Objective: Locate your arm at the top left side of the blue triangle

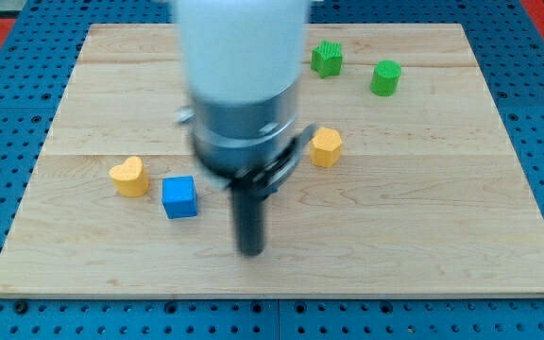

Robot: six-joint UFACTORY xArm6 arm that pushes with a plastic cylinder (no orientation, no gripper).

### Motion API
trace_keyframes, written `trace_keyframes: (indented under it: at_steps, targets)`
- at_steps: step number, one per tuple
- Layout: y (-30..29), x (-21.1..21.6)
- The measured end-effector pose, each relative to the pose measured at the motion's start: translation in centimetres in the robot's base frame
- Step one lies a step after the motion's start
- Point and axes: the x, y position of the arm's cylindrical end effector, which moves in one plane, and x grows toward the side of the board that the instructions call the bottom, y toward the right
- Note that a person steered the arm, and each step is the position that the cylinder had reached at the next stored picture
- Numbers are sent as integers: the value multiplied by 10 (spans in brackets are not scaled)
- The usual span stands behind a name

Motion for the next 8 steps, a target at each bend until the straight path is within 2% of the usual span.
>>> trace_keyframes:
  at_steps: [1,6,7,8]
  targets:
    - [-77,8]
    - [-93,8]
    - [-75,8]
    - [16,-18]
